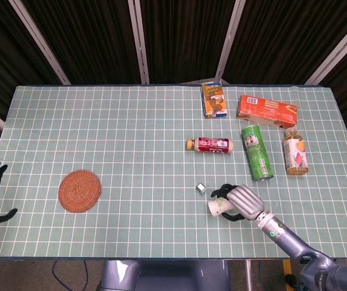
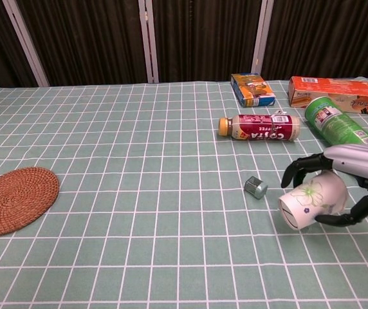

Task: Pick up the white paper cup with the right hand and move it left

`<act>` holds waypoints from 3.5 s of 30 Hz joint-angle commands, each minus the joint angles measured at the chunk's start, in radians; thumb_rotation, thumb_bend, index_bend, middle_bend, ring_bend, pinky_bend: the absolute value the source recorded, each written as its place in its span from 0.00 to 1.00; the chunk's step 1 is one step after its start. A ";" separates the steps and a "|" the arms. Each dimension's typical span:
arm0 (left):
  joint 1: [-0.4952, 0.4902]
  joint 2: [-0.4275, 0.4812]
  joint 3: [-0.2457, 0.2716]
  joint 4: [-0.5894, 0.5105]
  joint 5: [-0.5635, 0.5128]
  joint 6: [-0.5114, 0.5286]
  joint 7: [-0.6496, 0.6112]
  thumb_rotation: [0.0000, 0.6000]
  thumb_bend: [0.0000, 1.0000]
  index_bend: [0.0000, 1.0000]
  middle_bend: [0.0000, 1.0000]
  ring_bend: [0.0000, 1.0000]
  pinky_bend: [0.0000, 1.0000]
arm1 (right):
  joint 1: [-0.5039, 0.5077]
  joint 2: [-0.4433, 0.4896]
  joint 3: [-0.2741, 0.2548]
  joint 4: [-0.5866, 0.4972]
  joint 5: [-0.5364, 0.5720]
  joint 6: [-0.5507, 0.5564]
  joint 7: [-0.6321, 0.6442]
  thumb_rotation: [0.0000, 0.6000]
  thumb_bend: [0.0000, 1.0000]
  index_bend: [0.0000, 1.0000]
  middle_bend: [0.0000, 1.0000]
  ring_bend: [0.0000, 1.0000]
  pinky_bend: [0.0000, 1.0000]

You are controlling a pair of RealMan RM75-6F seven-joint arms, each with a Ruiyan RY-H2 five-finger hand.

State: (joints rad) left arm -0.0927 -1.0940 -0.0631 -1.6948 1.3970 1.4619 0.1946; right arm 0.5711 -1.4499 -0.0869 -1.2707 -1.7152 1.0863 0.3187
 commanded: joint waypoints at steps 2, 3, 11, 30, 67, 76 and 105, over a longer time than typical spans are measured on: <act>0.001 0.002 0.000 -0.002 -0.001 0.001 -0.001 1.00 0.00 0.00 0.00 0.00 0.00 | 0.000 0.011 -0.014 0.006 0.002 -0.021 -0.050 1.00 0.01 0.04 0.07 0.03 0.24; 0.001 0.002 0.000 -0.002 -0.001 0.000 -0.001 1.00 0.00 0.00 0.00 0.00 0.00 | 0.001 0.015 -0.015 0.006 0.000 -0.023 -0.070 1.00 0.00 0.01 0.01 0.00 0.16; 0.001 0.005 0.000 -0.005 -0.003 -0.002 -0.002 1.00 0.00 0.00 0.00 0.00 0.00 | -0.042 0.096 -0.026 -0.118 -0.050 0.052 -0.445 1.00 0.00 0.00 0.00 0.00 0.00; 0.001 0.002 0.004 -0.007 0.001 0.000 0.011 1.00 0.00 0.00 0.00 0.00 0.00 | -0.035 0.041 0.017 -0.219 -0.104 -0.057 -1.186 1.00 0.00 0.00 0.01 0.00 0.08; -0.004 0.003 0.002 -0.004 -0.013 -0.014 0.007 1.00 0.00 0.00 0.00 0.00 0.00 | -0.011 -0.070 0.028 -0.007 -0.161 0.073 -1.034 1.00 0.32 0.25 0.38 0.24 0.45; -0.006 0.006 0.003 -0.010 -0.016 -0.021 0.001 1.00 0.00 0.00 0.00 0.00 0.00 | -0.034 -0.059 0.184 -0.243 0.148 0.079 -0.546 1.00 0.32 0.26 0.39 0.25 0.45; -0.009 0.015 0.004 -0.009 -0.022 -0.033 -0.021 1.00 0.00 0.00 0.00 0.00 0.00 | 0.034 -0.275 0.323 -0.184 0.486 0.002 -0.427 1.00 0.31 0.26 0.39 0.25 0.40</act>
State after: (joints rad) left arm -0.1019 -1.0785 -0.0594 -1.7034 1.3746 1.4289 0.1739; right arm 0.6037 -1.7202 0.2375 -1.4596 -1.2269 1.0846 -0.1062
